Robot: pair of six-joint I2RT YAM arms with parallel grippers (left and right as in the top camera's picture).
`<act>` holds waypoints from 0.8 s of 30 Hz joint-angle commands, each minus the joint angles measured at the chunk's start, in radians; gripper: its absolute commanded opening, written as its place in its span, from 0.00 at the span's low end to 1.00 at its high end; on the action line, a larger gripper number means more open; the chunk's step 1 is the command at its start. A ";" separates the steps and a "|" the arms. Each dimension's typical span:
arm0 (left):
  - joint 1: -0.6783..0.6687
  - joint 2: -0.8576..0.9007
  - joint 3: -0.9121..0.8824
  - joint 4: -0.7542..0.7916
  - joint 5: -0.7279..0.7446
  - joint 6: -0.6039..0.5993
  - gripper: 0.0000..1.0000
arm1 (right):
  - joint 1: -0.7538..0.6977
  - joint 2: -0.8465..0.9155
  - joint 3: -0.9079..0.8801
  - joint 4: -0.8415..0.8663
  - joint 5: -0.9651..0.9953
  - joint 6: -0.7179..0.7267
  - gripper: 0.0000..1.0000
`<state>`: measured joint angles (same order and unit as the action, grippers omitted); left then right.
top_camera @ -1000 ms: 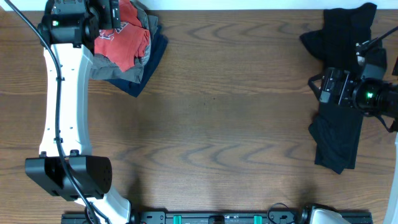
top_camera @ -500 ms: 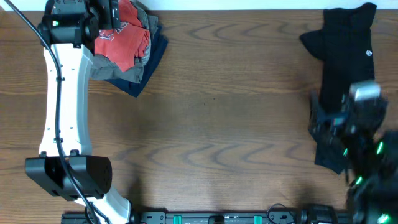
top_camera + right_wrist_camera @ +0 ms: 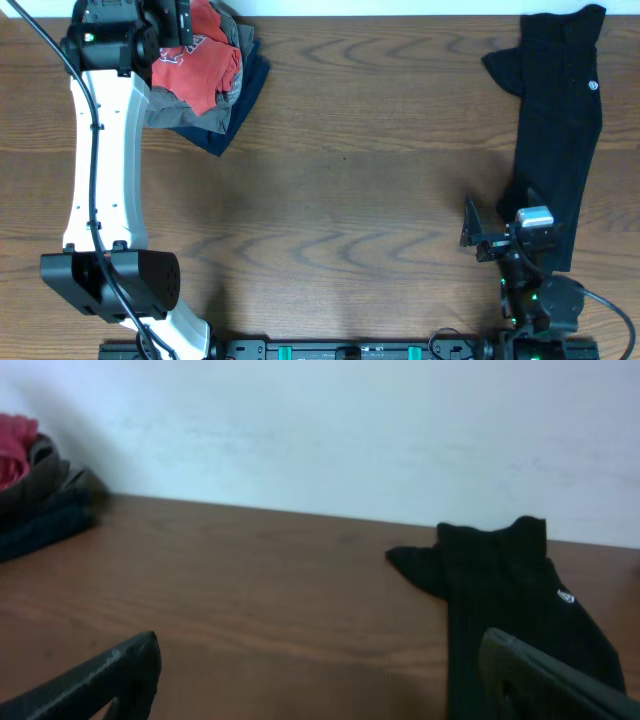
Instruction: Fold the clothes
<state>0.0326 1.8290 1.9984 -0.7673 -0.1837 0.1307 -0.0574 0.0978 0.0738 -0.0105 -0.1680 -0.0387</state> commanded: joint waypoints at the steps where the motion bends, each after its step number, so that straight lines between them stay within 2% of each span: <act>1: 0.003 0.000 0.001 -0.003 -0.005 -0.005 0.98 | 0.029 -0.049 -0.063 0.047 0.039 0.027 0.99; 7: 0.003 0.000 0.001 -0.003 -0.005 -0.005 0.98 | 0.039 -0.093 -0.068 -0.068 0.172 0.130 0.99; 24: 0.003 0.000 0.001 -0.003 -0.005 -0.005 0.98 | 0.039 -0.093 -0.068 -0.064 0.164 0.120 0.99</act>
<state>0.0326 1.8290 1.9984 -0.7673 -0.1837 0.1307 -0.0284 0.0147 0.0097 -0.0715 -0.0174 0.0650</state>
